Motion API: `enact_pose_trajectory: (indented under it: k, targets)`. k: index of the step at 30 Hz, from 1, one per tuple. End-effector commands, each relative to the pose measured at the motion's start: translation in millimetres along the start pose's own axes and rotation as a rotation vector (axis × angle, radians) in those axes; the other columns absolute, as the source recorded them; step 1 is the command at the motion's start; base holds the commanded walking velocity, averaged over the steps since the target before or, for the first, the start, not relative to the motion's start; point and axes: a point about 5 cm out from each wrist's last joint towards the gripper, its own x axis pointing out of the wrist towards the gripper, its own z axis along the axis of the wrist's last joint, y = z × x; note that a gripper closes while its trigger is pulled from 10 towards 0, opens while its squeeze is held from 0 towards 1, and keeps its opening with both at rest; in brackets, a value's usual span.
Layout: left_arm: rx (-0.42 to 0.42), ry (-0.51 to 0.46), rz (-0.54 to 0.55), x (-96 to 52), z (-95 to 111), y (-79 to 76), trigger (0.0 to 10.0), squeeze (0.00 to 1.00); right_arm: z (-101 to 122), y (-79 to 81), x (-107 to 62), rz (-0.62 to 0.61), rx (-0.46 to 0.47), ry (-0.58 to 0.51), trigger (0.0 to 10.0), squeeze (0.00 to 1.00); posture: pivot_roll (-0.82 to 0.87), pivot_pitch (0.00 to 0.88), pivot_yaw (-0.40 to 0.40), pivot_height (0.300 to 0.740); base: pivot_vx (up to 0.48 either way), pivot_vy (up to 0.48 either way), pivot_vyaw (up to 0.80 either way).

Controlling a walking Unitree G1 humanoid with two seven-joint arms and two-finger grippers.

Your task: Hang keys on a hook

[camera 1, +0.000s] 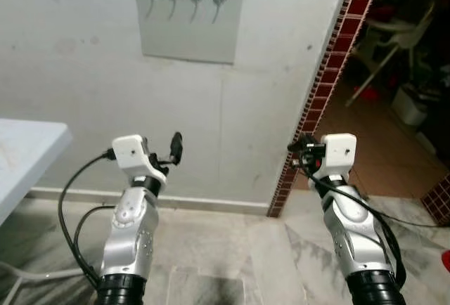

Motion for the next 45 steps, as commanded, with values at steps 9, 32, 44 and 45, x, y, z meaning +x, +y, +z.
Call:
enact_pose_trajectory:
  k: [9,32,44,45]
  targets:
    - [0.004,0.002,0.023,-1.0,5,1.5,10.0,0.0,-1,-5.2,2.7,-0.093,0.023,0.056,10.0,0.0,0.07,0.0,-0.057,0.732,0.0,0.0,0.0]
    - [-0.082,0.083,0.06,-0.9,-2,8.1,10.0,0.0,-3,-4.7,-9.2,-0.086,-0.005,0.06,10.0,0.0,0.04,0.0,-0.049,0.732,0.0,0.136,0.0]
    - [-0.029,0.143,0.071,-1.4,-7,9.6,10.0,0.0,-2,-0.1,-16.2,-0.076,0.0,0.043,10.0,0.0,0.04,0.0,-0.041,0.732,0.38,0.0,0.0]
    - [-0.029,0.143,0.071,-1.4,-7,9.6,10.0,0.0,-2,-0.1,-16.2,-0.076,0.0,0.043,10.0,0.0,0.04,0.0,-0.041,0.732,0.0,0.0,0.0]
